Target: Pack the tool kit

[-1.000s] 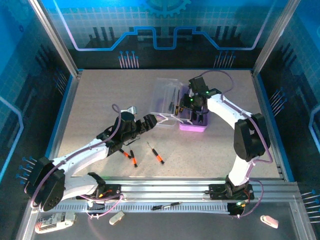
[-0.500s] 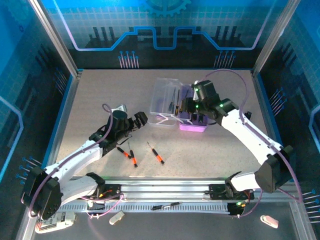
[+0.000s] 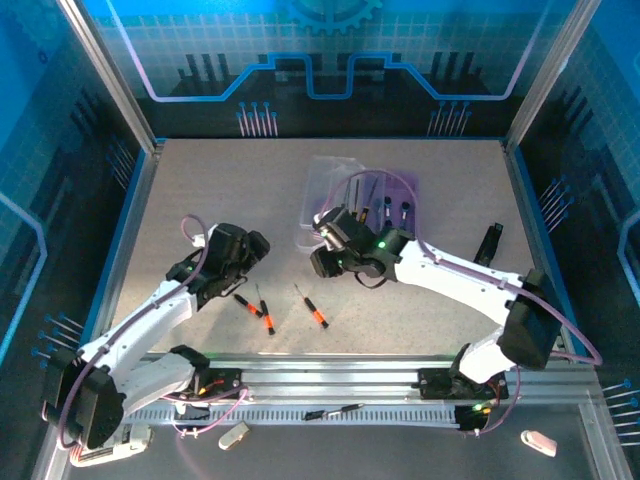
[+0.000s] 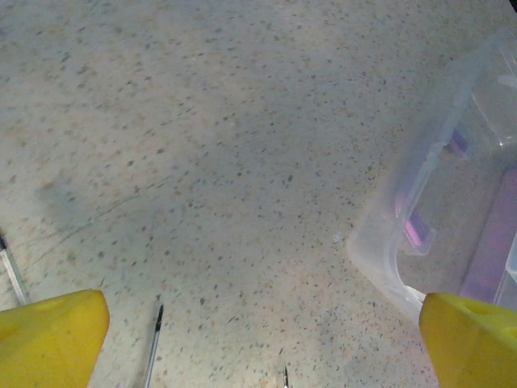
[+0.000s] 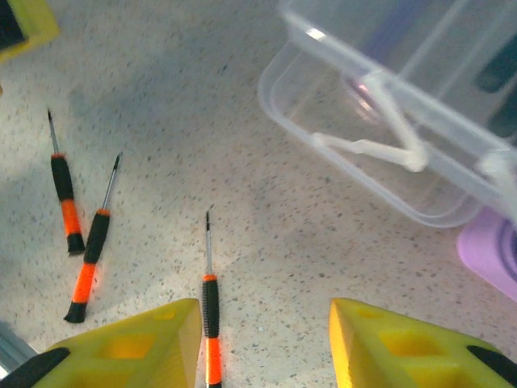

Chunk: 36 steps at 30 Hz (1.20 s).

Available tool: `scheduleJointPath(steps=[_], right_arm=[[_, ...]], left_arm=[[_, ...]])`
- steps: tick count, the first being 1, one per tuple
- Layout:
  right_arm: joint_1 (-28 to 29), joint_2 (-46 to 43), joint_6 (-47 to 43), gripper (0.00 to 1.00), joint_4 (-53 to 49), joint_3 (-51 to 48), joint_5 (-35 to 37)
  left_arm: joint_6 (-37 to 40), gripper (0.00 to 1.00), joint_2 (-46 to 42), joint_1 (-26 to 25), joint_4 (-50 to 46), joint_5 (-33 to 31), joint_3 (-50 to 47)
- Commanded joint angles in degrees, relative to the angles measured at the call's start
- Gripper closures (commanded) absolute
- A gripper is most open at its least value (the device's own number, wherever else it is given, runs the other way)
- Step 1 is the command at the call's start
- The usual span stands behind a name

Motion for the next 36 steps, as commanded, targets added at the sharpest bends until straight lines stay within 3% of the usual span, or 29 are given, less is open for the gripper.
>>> scheduleJointPath(steps=[1, 8, 16, 27, 36], right_arm=[[2.6, 1.7, -3.0, 0.55, -2.4, 2.8, 0.8], [8.2, 4.9, -2.8, 0.56, -5.2, 3.5, 2.9], [12.3, 8.1, 0.6, 0.57, -9.9, 5.0, 5.1], [14.1, 10.5, 3.5, 0.56, -10.8, 3.6, 6.6], [14.8, 18.3, 5.3, 0.52, -12.5, 5.4, 4.9]], left_arm=[[-6.8, 0.01, -4.4, 0.2, -4.8, -1.1, -2.3], [-8.6, 0.01, -11.3, 0.2, -6.3, -0.7, -4.9], [-7.4, 0.01, -13.2, 0.2, -7.5, 2.8, -7.1], [-1.8, 0.01, -12.9, 0.2, -4.6, 9.0, -9.6], [1.6, 0.01, -13.1, 0.2, -2.3, 13.9, -11.7]])
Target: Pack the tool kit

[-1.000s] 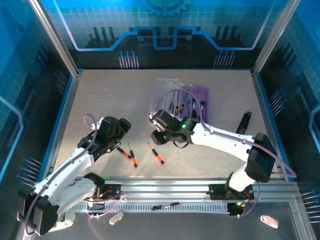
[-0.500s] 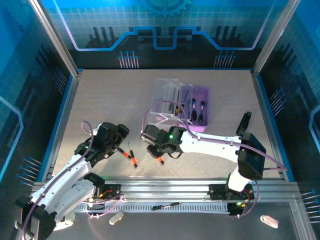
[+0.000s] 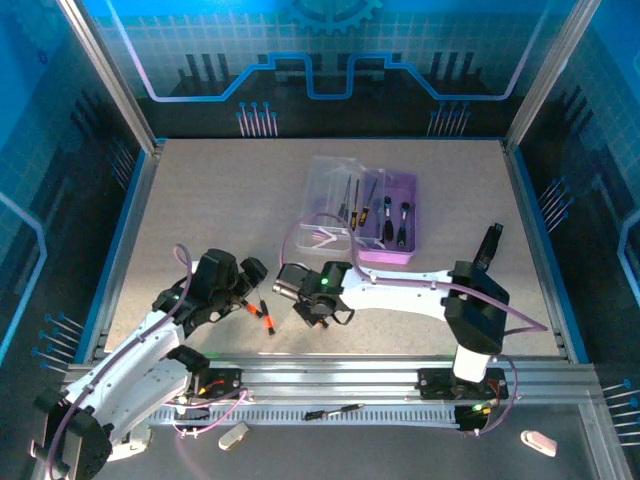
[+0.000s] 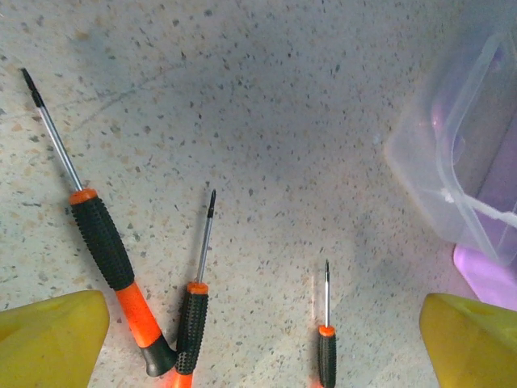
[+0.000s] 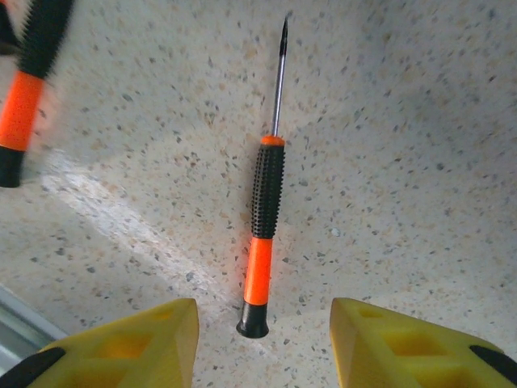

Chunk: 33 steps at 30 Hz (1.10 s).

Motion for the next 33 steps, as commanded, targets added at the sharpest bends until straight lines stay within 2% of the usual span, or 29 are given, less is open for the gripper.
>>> scheduleJointPath(steps=[1, 11, 16, 27, 33], right_arm=[[0.5, 3.9, 2.1, 0.52, -2.2, 2.1, -0.9], [-2.2, 13.2, 3.0, 0.58, -0.4, 8.0, -3.4], [-4.6, 14.7, 3.8, 0.61, 0.0, 8.1, -4.9], [-7.7, 15.3, 2.4, 0.70, -1.9, 8.6, -4.4], [-8.7, 15.1, 1.4, 0.81, -1.8, 8.7, -4.2]], left_arm=[[3.0, 0.01, -0.6, 0.2, 0.8, 3.5, -1.5], [7.3, 0.01, -9.0, 0.3, -5.1, 1.2, -2.2], [9.9, 0.01, -12.8, 0.7, -7.8, 0.4, -1.7], [10.0, 0.01, -13.2, 1.1, -7.9, -0.3, -1.3], [10.7, 0.01, -13.1, 1.5, -7.8, -1.3, -0.7]])
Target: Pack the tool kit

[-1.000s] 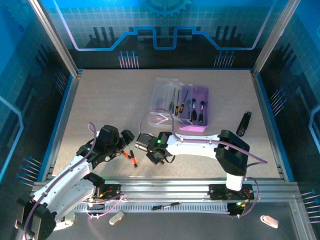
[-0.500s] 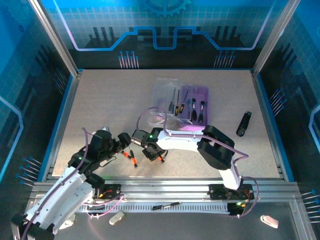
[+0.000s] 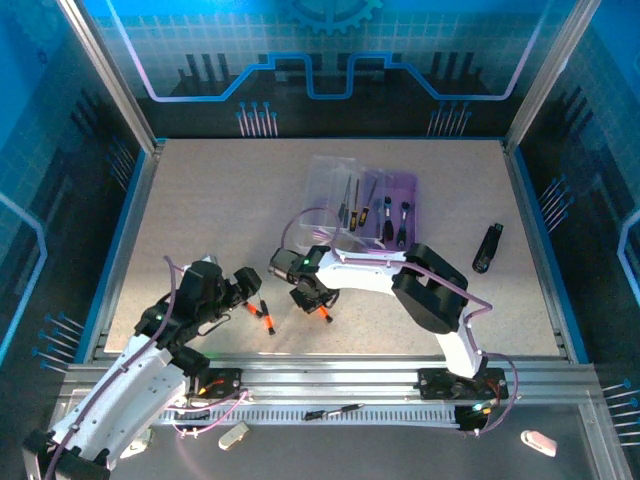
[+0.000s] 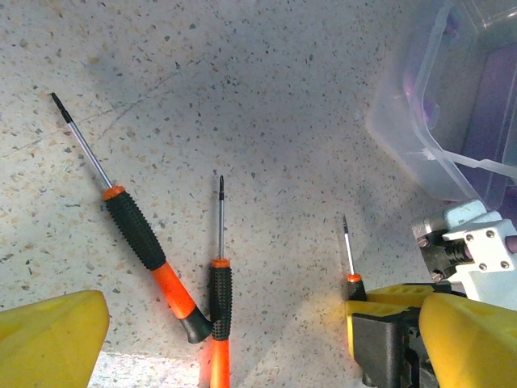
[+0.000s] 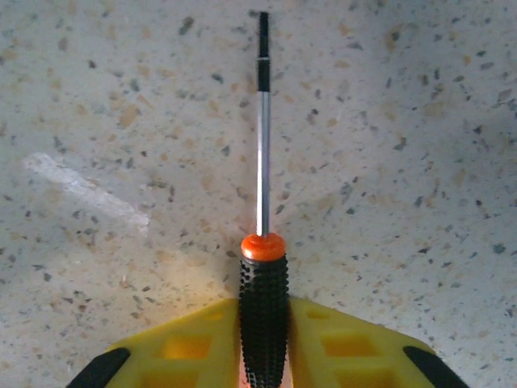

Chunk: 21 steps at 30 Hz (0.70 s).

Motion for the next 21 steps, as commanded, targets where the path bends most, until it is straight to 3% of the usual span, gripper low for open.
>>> scheduleJointPath(steps=[1, 9, 16, 21], right_arm=[[-0.9, -0.2, -0.2, 0.81, -1.3, 0.9, 1.1], [-1.1, -7.2, 2.2, 0.85, -1.1, 2.4, 1.5], [-1.2, -10.3, 2.2, 0.86, -5.1, 9.6, 0.8], [-4.6, -11.7, 2.0, 0.85, -7.1, 15.6, -1.8]], left_arm=[[1.8, 0.01, -0.4, 0.6, -1.2, -1.9, 0.9], [1.8, 0.01, -0.1, 0.9, -1.4, -3.7, 1.2], [1.1, 0.01, -0.4, 1.2, -0.5, -3.8, 1.4], [0.7, 0.01, -0.4, 1.3, 0.9, -3.5, 0.8]])
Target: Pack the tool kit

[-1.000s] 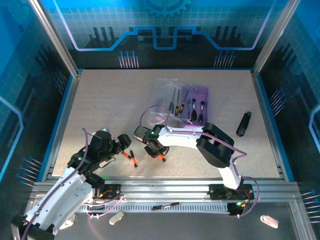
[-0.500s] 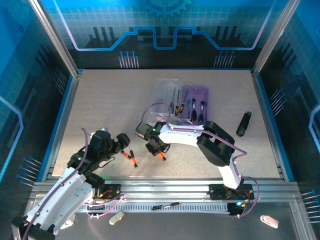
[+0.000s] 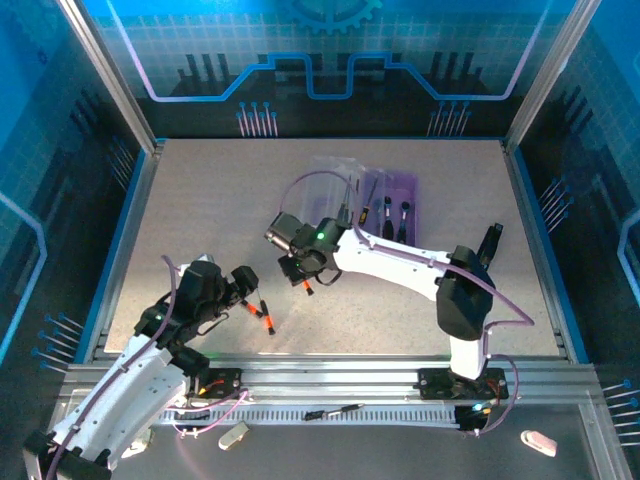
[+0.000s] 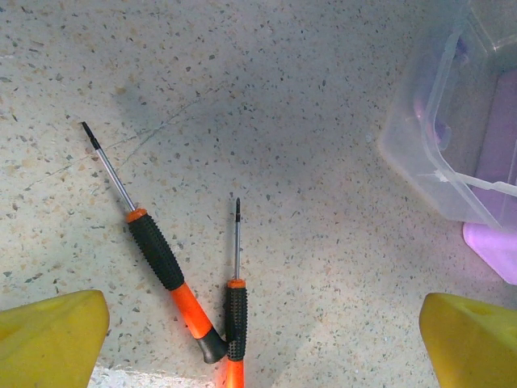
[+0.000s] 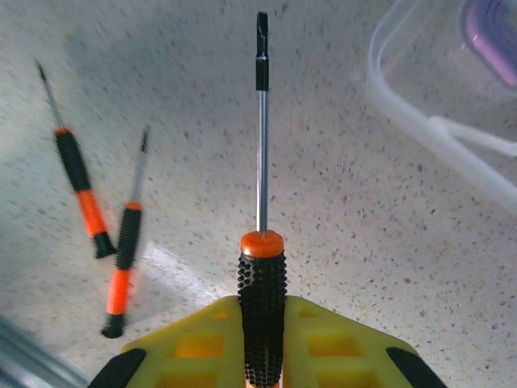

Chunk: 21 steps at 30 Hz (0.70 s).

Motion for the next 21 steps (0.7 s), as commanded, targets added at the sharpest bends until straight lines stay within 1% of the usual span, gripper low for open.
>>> scheduleJointPath(steps=[1, 5, 13, 17, 21], right_arm=[[-4.0, -2.3, 0.5, 0.85, -3.1, 4.1, -2.0], [-10.1, -1.9, -0.3, 0.85, -1.5, 6.5, -4.2], [-22.4, 0.0, 1.0, 0.86, 5.4, 5.9, -7.8], [-26.9, 2.1, 2.1, 0.86, 8.2, 6.2, -10.3], [-29.0, 5.1, 3.3, 0.86, 9.1, 8.4, -13.4]], left_arm=[[-0.3, 0.01, -0.3, 0.6, 1.1, -0.4, 0.7], [-0.9, 0.01, -0.2, 0.7, 1.3, 0.6, 1.1], [-3.4, 0.01, -0.3, 0.7, -0.3, 0.2, 1.1], [-5.6, 0.01, -0.6, 0.8, 0.8, 1.3, -0.3], [-8.4, 0.01, -0.7, 0.8, 2.6, 1.9, -2.7]])
